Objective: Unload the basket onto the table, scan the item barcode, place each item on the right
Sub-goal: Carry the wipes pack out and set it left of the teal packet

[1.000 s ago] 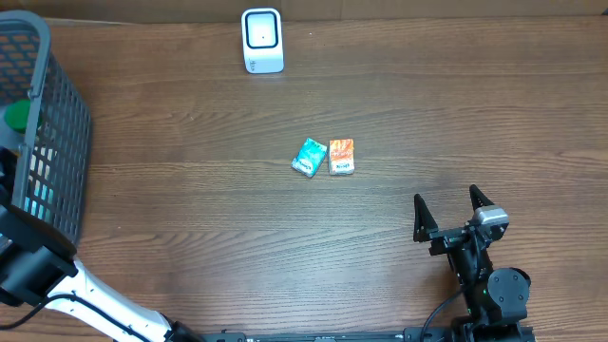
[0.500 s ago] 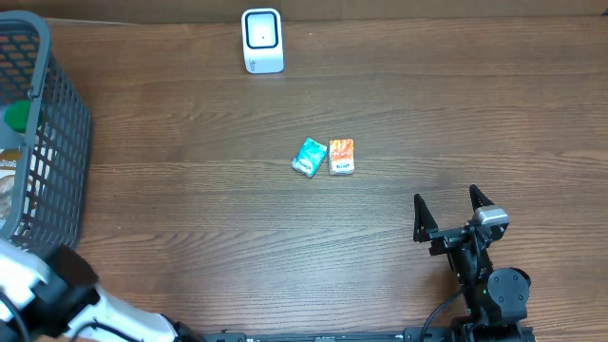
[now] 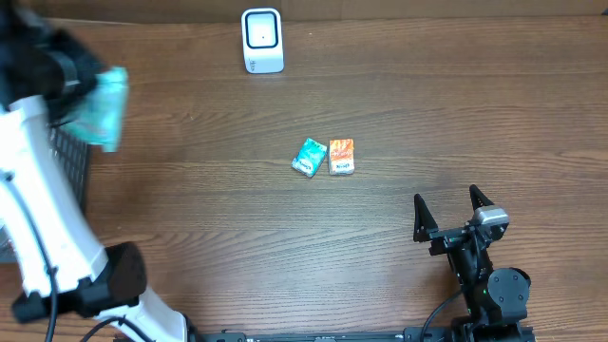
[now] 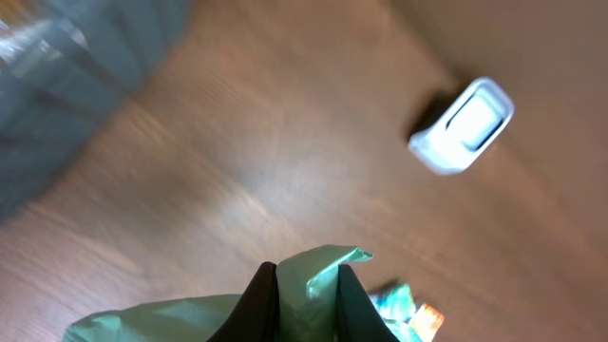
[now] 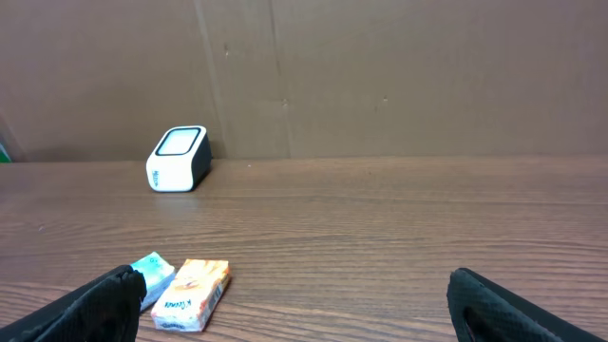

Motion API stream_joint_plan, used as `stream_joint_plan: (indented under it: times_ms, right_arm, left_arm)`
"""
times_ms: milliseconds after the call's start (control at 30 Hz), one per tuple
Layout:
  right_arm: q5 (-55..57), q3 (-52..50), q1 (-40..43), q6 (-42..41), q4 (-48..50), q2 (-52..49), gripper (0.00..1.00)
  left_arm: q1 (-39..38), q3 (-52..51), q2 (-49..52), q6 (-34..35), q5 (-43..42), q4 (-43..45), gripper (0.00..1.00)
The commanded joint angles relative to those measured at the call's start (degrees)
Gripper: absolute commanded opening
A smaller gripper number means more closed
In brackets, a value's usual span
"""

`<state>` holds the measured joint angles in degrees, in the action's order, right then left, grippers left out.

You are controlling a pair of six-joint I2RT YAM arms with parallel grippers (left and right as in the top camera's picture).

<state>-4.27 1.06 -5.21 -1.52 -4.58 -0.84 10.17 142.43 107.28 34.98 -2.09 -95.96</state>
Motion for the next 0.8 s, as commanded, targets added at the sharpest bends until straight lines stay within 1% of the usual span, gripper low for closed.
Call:
stream_joint_plan:
  times_ms: [0,33,167,233,333,367,500,533,567,600,633,667,700,733,767]
  right_arm:
    - [-0.1,-0.6,0.4,-0.3,0.2,0.7,1.0]
    - [-0.1,-0.6,0.4,-0.3,0.2,0.7,1.0]
    - [-0.1,-0.6,0.4,-0.3,0.2,0.7,1.0]
    - [-0.1,-0.6,0.4,-0.3,0.2,0.7,1.0]
    - [-0.1,-0.6,0.4,-0.3,0.2,0.7,1.0]
    - [-0.1,-0.6,0.4,-0.3,0.2,0.7,1.0]
    - [-0.1,-0.6,0.4,-0.3,0.2,0.7,1.0]
    - [-0.1,-0.6,0.4,-0.3,0.2,0.7,1.0]
    - [-0.1,-0.6,0.4,-0.3,0.2,0.7,1.0]
    - [-0.1,-0.6,0.4,-0.3,0.2,0.7,1.0]
    - [-0.1,-0.6,0.4,-0.3,0.2,0.7,1.0]
    - [-0.1,-0.6,0.4,-0.3,0.2,0.7,1.0]
    - [-0.1,-0.6,0.4,-0.3,0.2,0.7,1.0]
    - [-0.1,-0.6,0.4,-0.3,0.2,0.7,1.0]
    - [-0.1,-0.6,0.4,-0.3,0.2,0.7,1.0]
  left_arm:
    - [-8.0,-6.2,2.2,9.9,8.6,1.1,0.04]
    - [-12.6,-11.3,3.6,12.0,9.2,2.6,0.04]
    - [-20.5,-22.3,7.0,16.4,10.5,9.4,0.04]
    - [-23.2,-26.9,8.9,19.4,10.4,13.0,0.04]
    - [-26.2,-32.2,11.7,25.8,9.9,17.4,0.04]
    - [-27.8,-34.4,13.4,28.4,9.0,20.2,0.04]
    - [-30.4,-36.2,16.4,29.4,7.5,25.0,0.05]
    - [-30.9,-36.2,17.0,29.4,7.6,25.6,0.08]
    - [-31.3,-36.2,17.5,29.3,7.6,26.2,0.15]
    - [-31.7,-36.2,18.0,29.3,7.6,26.6,0.34]
    - [-32.0,-36.2,18.2,28.9,7.6,27.1,0.7]
    - [-32.1,-36.2,18.4,27.6,7.6,27.8,0.87]
    - [-32.1,-36.2,18.4,26.4,7.6,28.3,0.95]
    - [-32.1,-36.2,18.4,25.3,7.6,28.8,0.99]
    - [-32.1,-36.1,18.3,24.3,7.5,29.1,1.0]
